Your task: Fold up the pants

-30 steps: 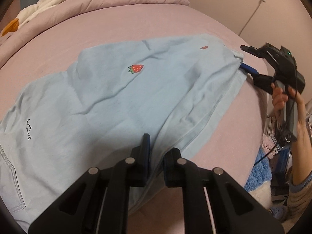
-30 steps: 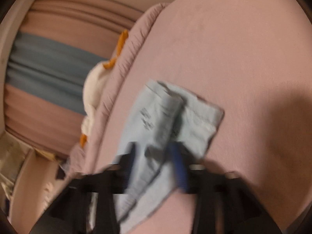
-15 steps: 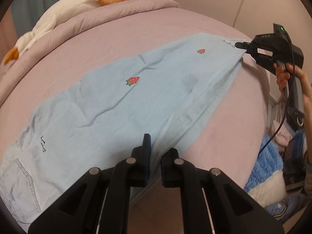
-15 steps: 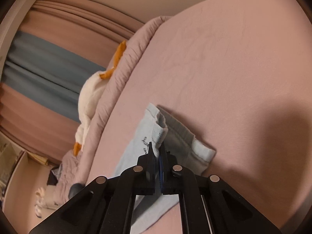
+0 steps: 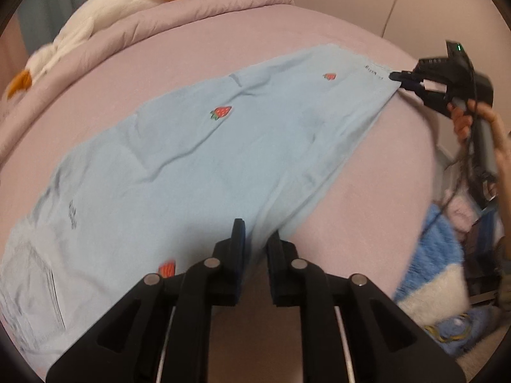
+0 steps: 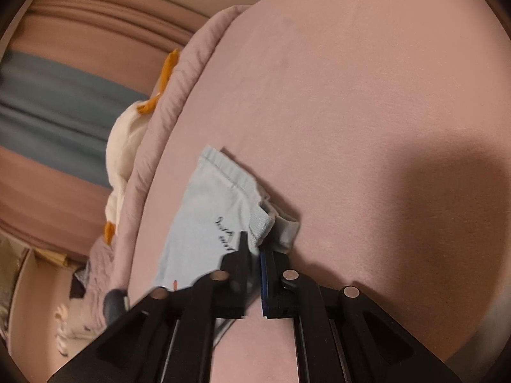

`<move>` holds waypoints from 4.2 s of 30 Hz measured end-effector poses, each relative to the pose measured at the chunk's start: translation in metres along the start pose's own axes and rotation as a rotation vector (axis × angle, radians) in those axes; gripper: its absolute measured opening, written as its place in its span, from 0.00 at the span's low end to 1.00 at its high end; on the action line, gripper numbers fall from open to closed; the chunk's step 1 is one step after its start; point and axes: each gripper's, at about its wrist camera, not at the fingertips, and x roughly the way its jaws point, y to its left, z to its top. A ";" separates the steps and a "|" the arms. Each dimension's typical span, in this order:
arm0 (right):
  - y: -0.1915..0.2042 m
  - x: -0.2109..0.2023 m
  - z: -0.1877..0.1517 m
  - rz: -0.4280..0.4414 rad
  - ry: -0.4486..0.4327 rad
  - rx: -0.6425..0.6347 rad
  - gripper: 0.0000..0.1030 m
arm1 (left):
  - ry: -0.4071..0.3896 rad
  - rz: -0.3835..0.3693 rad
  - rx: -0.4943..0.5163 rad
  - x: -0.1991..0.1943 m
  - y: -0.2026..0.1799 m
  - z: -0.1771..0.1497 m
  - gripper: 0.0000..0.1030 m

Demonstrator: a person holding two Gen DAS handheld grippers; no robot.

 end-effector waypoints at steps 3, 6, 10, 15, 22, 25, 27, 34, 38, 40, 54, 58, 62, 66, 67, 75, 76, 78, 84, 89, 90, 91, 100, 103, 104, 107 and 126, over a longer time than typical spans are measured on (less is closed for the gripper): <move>0.016 -0.021 -0.004 -0.088 -0.080 -0.113 0.19 | -0.039 -0.073 -0.088 -0.018 0.014 -0.005 0.15; 0.048 -0.025 -0.019 -0.092 -0.084 -0.275 0.19 | -0.095 -0.066 -0.176 -0.026 0.033 -0.001 0.13; 0.107 -0.001 -0.058 -0.029 0.012 -0.518 0.19 | -0.129 -0.039 -0.314 -0.016 0.061 -0.002 0.14; 0.158 0.048 -0.129 0.040 0.197 -0.788 0.19 | -0.047 0.006 -0.401 0.012 0.080 -0.029 0.14; 0.148 0.061 -0.164 -0.038 0.347 -0.967 0.19 | -0.089 -0.057 -0.446 -0.006 0.095 -0.071 0.14; 0.153 0.053 -0.154 -0.040 0.334 -0.943 0.19 | -0.121 -0.018 -0.475 -0.016 0.109 -0.071 0.14; 0.163 0.044 -0.161 0.009 0.294 -0.978 0.19 | -0.153 0.015 -0.491 -0.021 0.119 -0.067 0.17; 0.193 0.090 -0.223 0.065 0.422 -1.114 0.19 | -0.117 0.143 -0.605 -0.011 0.167 -0.097 0.26; 0.198 0.097 -0.241 0.010 0.459 -1.249 0.19 | -0.114 0.127 -0.608 -0.023 0.174 -0.121 0.26; 0.206 0.098 -0.234 0.021 0.495 -1.236 0.19 | -0.135 0.091 -0.639 -0.029 0.185 -0.126 0.26; 0.325 0.193 -0.230 0.273 0.598 -1.044 0.22 | -0.198 0.184 -0.749 -0.007 0.277 -0.092 0.49; 0.348 0.227 -0.233 0.260 0.656 -1.030 0.42 | -0.255 0.134 -0.771 -0.012 0.288 -0.106 0.39; 0.354 0.259 -0.239 0.203 0.795 -1.026 0.42 | -0.263 0.139 -0.742 -0.014 0.289 -0.109 0.38; 0.355 0.271 -0.256 0.147 0.927 -1.096 0.40 | -0.282 0.146 -0.742 -0.017 0.294 -0.110 0.38; 0.354 0.274 -0.261 0.151 0.976 -1.100 0.28 | -0.284 0.152 -0.739 -0.017 0.294 -0.110 0.38; 0.369 0.277 -0.266 0.143 0.841 -1.201 0.06 | -0.291 0.146 -0.717 -0.023 0.306 -0.115 0.38; 0.365 0.283 -0.264 0.127 0.847 -1.182 0.06 | -0.286 0.152 -0.713 -0.024 0.306 -0.115 0.38; 0.358 0.293 -0.269 0.098 0.868 -1.166 0.06 | -0.280 0.161 -0.710 -0.023 0.304 -0.113 0.38; 0.364 0.252 -0.236 0.142 0.625 -1.075 0.06 | -0.272 0.177 -0.722 -0.022 0.299 -0.111 0.38; 0.341 0.187 -0.247 0.211 0.587 -1.184 0.06 | -0.223 0.245 -0.684 -0.028 0.284 -0.105 0.38; 0.333 0.178 -0.257 0.209 0.594 -1.229 0.06 | -0.210 0.251 -0.668 -0.030 0.276 -0.104 0.38; 0.324 0.169 -0.269 0.206 0.607 -1.277 0.06 | -0.203 0.260 -0.656 -0.032 0.270 -0.103 0.38; 0.256 0.110 -0.359 0.154 0.545 -1.652 0.06 | -0.105 0.407 -0.485 -0.040 0.220 -0.135 0.41; 0.249 0.097 -0.351 0.148 0.573 -1.628 0.06 | -0.113 0.356 -0.548 -0.051 0.225 -0.141 0.40; 0.250 0.095 -0.342 0.146 0.585 -1.591 0.06 | -0.122 0.347 -0.576 -0.055 0.226 -0.141 0.39; 0.254 0.091 -0.325 0.162 0.557 -1.471 0.06 | -0.172 0.340 -0.623 -0.062 0.224 -0.130 0.39; 0.133 0.079 -0.099 -0.044 0.241 -0.874 0.06 | -0.083 0.237 -0.453 0.024 0.164 -0.093 0.51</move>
